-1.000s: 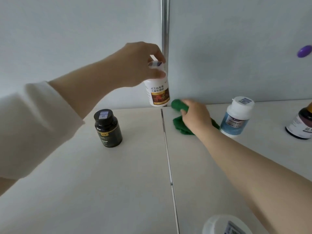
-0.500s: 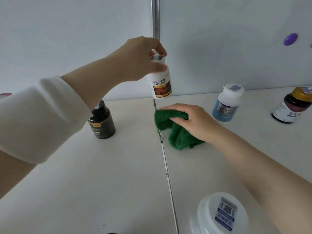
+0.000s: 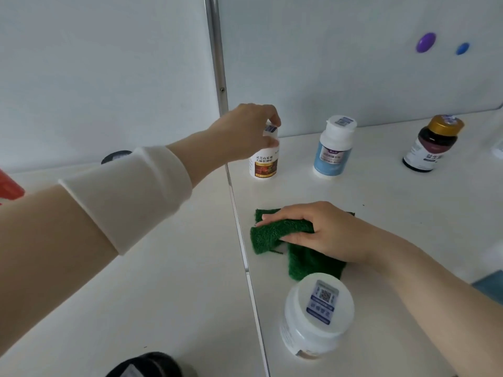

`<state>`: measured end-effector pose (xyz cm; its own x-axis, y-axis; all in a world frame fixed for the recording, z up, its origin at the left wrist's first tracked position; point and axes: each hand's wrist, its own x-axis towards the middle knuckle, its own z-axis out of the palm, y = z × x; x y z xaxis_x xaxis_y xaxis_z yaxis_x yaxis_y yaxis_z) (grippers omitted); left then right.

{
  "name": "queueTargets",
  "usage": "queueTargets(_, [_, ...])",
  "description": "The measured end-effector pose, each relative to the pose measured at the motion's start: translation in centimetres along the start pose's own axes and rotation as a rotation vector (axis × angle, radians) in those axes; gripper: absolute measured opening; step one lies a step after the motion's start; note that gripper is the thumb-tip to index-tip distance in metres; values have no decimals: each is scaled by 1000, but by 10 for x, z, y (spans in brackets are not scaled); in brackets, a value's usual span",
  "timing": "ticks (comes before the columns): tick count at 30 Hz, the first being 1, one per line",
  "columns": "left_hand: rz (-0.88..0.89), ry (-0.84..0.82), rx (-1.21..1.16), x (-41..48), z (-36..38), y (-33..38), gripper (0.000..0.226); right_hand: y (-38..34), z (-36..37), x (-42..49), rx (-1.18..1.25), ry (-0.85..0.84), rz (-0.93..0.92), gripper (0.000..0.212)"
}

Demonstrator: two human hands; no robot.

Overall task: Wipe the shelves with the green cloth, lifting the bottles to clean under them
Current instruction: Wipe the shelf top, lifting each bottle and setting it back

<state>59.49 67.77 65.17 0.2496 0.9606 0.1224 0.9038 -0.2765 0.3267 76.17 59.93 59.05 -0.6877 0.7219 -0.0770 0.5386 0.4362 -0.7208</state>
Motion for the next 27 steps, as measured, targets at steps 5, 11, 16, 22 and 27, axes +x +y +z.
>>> queueTargets(5, [6,-7,33,2,3,2,38,3,6,-20,32,56,-3,35])
queueTargets(11, [-39,2,78,-21,-9,19,59,-1,3,-23,99,113,18,31])
queueTargets(16, [12,-41,-90,-93,-44,69,54,2,0,-18,98,415,-17,33])
queueTargets(22, [-54,-266,-7,-189,-9,114,49,6,9,-11,-142,279,-108,36])
queueTargets(27, [-219,-77,-74,-211,-5,125,27,-1,16,-44,-152,133,-108,21])
